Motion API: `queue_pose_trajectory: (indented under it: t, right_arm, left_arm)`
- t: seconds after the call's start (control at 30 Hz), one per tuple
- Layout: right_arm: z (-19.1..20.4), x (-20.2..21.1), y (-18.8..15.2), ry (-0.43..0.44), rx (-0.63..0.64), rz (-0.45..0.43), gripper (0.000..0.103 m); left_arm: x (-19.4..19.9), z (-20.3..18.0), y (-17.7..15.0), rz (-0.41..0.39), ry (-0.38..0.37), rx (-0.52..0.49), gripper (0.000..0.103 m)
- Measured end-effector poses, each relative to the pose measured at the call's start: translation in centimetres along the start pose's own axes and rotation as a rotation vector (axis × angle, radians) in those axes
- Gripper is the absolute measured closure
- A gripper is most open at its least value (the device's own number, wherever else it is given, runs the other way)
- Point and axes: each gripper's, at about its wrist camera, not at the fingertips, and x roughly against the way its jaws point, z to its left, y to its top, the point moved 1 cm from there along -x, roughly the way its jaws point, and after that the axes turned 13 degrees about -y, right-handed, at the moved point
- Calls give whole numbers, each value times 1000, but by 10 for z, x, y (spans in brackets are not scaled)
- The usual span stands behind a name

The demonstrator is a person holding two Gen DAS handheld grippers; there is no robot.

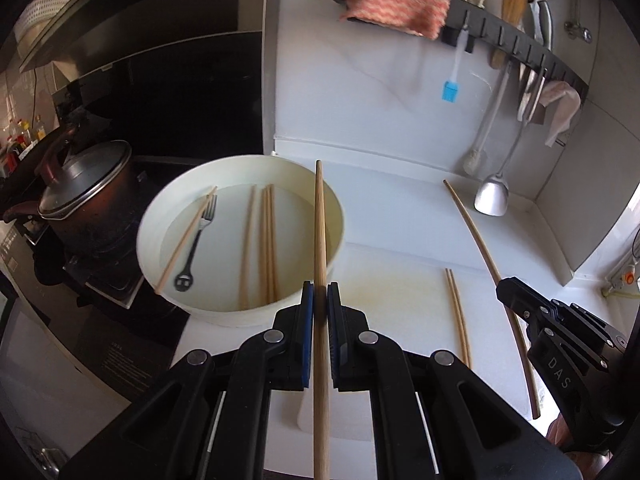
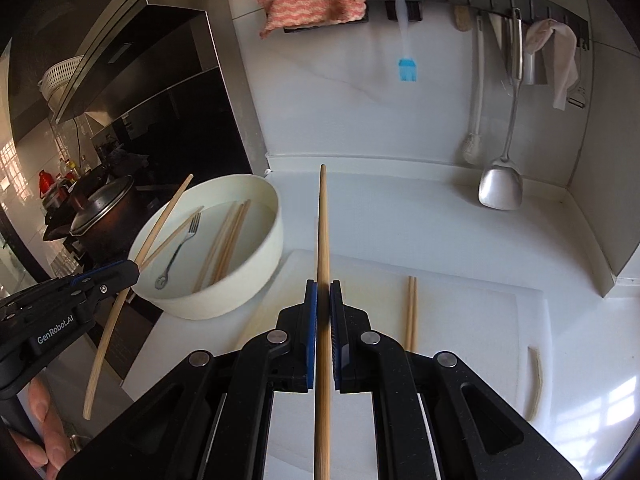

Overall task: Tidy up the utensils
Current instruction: 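Lift both held chopsticks and carry them over the white bowl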

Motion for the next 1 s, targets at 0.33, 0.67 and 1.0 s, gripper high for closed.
queue_pose_trajectory:
  t: [0.33, 0.67, 1.0]
  right_arm:
    - [105, -47, 41, 1, -42, 33, 97]
    - [160, -94, 62, 15, -71, 105, 97]
    - [178, -143, 63, 39, -38, 189, 97]
  left_arm:
    - [-17, 139, 39, 11, -5, -28, 95]
    - [-78, 197, 47, 131, -62, -32, 95]
    - [-128, 213, 44, 228, -65, 20, 95]
